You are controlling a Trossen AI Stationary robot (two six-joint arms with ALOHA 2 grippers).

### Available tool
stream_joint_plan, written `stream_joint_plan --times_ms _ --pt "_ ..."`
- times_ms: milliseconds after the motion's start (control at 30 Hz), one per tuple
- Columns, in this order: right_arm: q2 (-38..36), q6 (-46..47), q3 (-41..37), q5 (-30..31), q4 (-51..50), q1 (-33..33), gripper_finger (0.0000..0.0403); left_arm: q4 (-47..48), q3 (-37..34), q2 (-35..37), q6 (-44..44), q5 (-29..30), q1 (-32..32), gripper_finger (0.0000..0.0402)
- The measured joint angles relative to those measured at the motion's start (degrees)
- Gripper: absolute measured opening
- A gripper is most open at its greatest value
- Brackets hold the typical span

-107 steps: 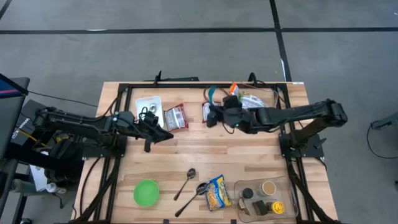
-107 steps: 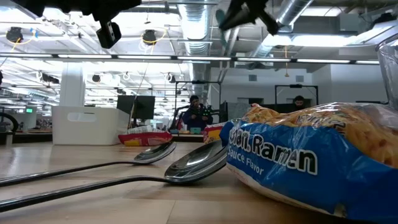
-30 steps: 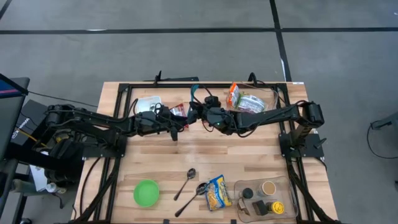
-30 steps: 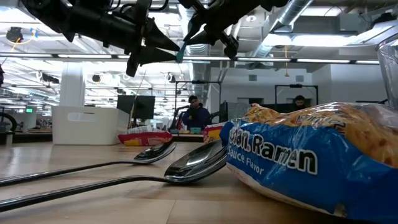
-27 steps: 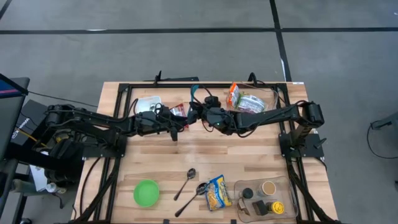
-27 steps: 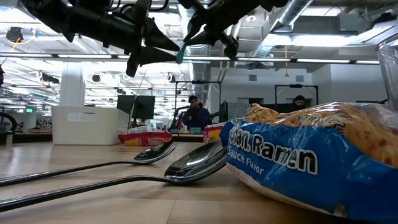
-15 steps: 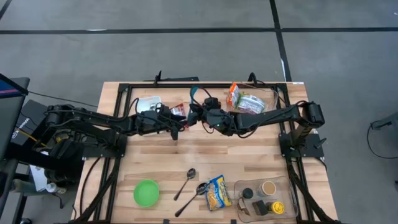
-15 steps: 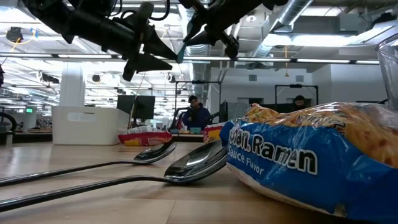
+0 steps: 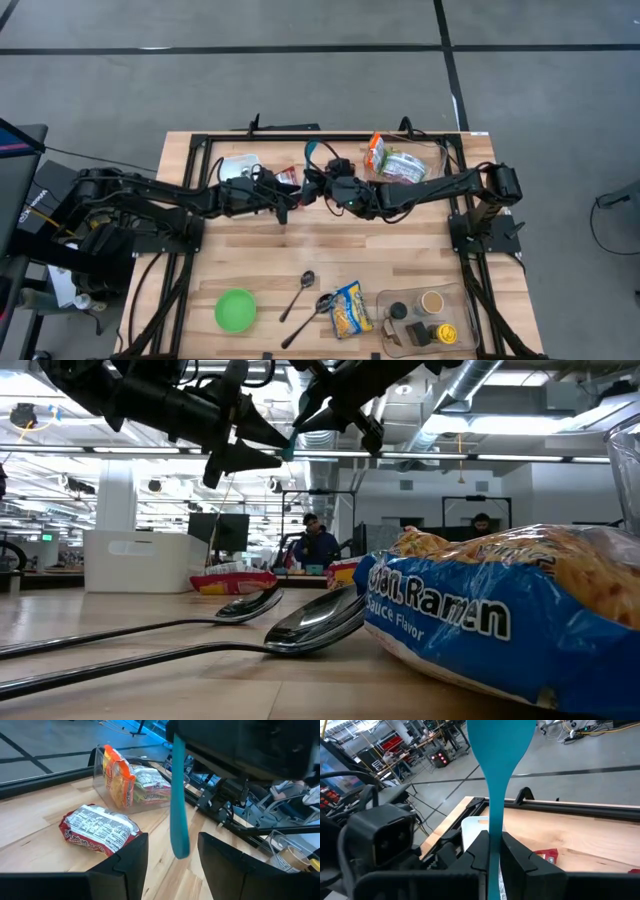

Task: Pick & Place Food Item
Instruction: Put the baby spoon into the white bin

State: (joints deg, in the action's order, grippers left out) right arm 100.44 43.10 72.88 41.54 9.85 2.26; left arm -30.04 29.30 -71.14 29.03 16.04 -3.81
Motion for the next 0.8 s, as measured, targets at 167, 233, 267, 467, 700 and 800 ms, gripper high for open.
stream_joint_plan --times_ms 167,233,267,467,700,800 --pt "0.0 0.0 0.0 -1.22 -0.33 0.07 0.0019 -3.11 0.0 -2.77 0.43 -0.21 0.0 0.0166" --pt "0.0 -0.01 0.0 -1.23 -0.9 0.11 0.0019 -3.53 0.0 -2.95 0.43 -0.62 0.0 0.0166" --pt "0.0 -0.02 0.0 -1.23 -1.05 0.11 0.0018 -3.68 0.0 -2.95 0.4 -0.65 0.02 0.0166" --pt "0.0 -0.04 0.0 -1.23 -0.94 0.11 0.0018 -3.55 0.0 -2.93 0.41 -0.85 -0.09 0.0165" --pt "0.0 -0.12 0.0 -1.27 -0.87 0.15 0.0019 -3.48 0.0 -2.89 0.41 -1.44 -0.09 0.0135" --pt "0.0 -0.21 0.0 -1.48 -0.87 0.15 0.0019 -3.46 0.0 -2.88 0.43 -2.04 -0.09 0.0116"
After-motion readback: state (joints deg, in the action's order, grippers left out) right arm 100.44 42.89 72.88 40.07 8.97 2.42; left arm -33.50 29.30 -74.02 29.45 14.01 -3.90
